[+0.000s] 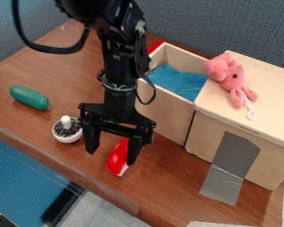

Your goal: Move a red object and place it on the upper left of the table

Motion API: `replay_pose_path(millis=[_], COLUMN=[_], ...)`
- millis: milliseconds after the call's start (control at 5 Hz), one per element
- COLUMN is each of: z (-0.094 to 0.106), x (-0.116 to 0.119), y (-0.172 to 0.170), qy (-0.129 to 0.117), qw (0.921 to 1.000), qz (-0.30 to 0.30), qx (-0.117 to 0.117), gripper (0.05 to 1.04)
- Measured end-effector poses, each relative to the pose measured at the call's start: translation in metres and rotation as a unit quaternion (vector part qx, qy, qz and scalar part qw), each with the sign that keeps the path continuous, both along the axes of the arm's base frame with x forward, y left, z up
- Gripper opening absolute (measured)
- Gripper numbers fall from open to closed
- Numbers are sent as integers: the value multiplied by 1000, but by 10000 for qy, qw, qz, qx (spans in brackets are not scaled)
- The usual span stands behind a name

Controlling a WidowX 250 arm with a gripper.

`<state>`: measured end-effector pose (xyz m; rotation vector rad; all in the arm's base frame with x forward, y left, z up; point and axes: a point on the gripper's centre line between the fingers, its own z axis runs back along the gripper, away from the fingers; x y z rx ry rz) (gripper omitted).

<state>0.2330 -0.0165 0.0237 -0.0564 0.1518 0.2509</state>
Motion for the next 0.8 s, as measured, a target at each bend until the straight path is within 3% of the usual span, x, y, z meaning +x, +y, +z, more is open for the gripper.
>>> replay_pose_path(millis=[200,400,600,800], z=[-14,-22,-22,-7], x=[0,2,2,7], y=[-8,-9,-9,-5], qy=[380,587,583,193], qw=[9991,9981,9982,9997], qz=[-170,-188,-114,-148], qx=[85,79,-32,-40], gripper=[1000,972,697,566])
